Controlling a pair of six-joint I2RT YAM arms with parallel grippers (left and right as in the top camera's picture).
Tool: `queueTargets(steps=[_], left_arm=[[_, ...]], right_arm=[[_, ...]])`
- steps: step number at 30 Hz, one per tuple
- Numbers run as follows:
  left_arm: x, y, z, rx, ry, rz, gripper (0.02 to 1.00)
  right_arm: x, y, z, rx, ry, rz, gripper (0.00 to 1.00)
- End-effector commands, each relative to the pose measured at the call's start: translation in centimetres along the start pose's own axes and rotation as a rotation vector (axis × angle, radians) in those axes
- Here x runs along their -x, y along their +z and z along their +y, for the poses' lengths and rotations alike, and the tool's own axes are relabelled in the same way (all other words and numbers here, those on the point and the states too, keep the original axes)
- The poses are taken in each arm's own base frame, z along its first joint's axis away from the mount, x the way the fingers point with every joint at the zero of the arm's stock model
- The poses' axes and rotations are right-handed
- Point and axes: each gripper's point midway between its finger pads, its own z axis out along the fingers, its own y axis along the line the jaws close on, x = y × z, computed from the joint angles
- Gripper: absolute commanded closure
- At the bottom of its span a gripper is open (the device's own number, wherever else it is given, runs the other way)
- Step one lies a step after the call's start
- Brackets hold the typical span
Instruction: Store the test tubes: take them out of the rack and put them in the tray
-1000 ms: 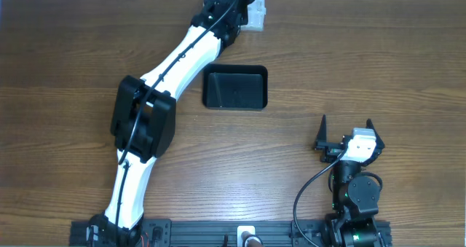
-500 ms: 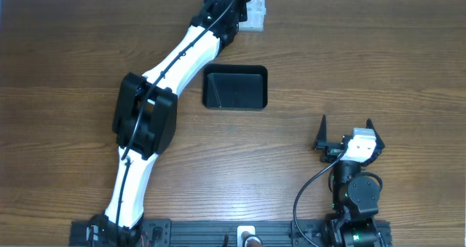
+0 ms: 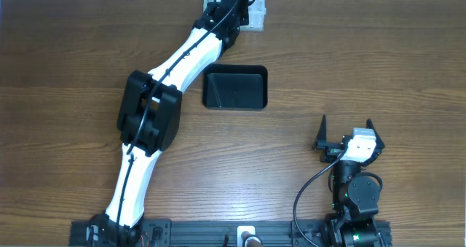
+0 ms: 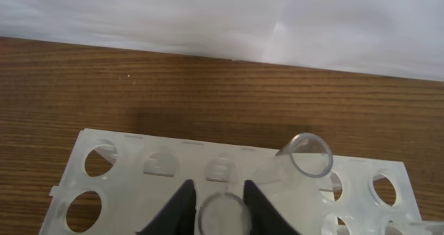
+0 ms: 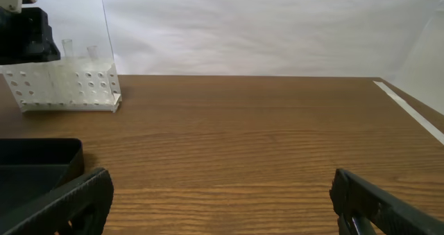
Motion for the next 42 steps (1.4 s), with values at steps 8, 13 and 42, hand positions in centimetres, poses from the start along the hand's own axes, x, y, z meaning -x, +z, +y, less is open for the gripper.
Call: queueTargets(steps=[8, 13, 42], left_arm=[[1.8, -0.1, -0.4, -0.017, -0.014, -0.036, 0.912], [4.2, -1.3, -1.0, -0.034, 0.014, -0.08, 0.906], [-2.7, -14.9, 3.7, 0.098, 0.039, 0.381, 0.978]], right_arm=[[-0.2, 0.0, 0.3, 0.014, -0.007, -0.002, 0.009], [-0.2, 0.0, 0.3, 0.014, -0.007, -0.002, 0.009], [-0.2, 0.0, 0.3, 0.014, -0.007, -0.002, 0.009]])
